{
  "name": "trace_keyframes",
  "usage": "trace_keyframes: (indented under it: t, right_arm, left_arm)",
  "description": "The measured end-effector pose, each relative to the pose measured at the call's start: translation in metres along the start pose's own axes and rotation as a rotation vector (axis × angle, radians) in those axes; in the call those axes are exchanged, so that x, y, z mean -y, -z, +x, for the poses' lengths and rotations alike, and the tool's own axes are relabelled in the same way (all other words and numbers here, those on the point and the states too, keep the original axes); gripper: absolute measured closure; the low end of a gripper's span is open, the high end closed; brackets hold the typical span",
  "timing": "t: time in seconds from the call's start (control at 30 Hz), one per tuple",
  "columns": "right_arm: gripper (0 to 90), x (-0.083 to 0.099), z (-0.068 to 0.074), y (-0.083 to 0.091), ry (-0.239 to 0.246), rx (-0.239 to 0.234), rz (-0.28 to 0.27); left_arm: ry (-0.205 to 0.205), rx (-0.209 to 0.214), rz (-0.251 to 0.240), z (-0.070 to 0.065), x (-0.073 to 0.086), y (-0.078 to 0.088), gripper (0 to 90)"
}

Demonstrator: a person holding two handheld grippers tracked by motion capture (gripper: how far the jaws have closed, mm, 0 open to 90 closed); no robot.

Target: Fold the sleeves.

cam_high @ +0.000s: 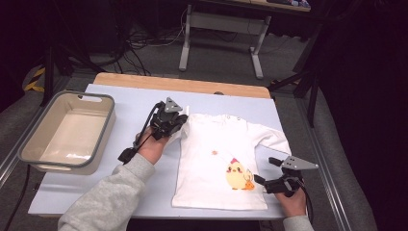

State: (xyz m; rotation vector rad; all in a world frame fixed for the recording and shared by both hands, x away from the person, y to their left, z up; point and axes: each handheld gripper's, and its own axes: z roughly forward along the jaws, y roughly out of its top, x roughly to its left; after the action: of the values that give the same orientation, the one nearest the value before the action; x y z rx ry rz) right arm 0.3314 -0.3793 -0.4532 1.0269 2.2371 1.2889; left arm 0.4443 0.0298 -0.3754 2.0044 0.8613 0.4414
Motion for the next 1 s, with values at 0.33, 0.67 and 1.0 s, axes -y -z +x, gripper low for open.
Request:
trace_keyframes:
  t: [0.33,0.67,1.0]
  right_arm:
    - [0.5,0.000,0.000,0.001,0.000,-0.004,-0.005]
    - [0.5,0.000,0.000,0.001,0.001,-0.004,-0.013]
    - [0.5,0.000,0.000,0.001,0.000,-0.005,-0.011]
  left_arm:
    - [-0.006,0.034,0.025,-0.009,-0.002,-0.024,88.3]
    - [-0.036,0.085,0.022,-0.005,0.005,-0.019,38.5]
    - [0.060,0.082,0.101,0.027,0.030,-0.001,30.3]
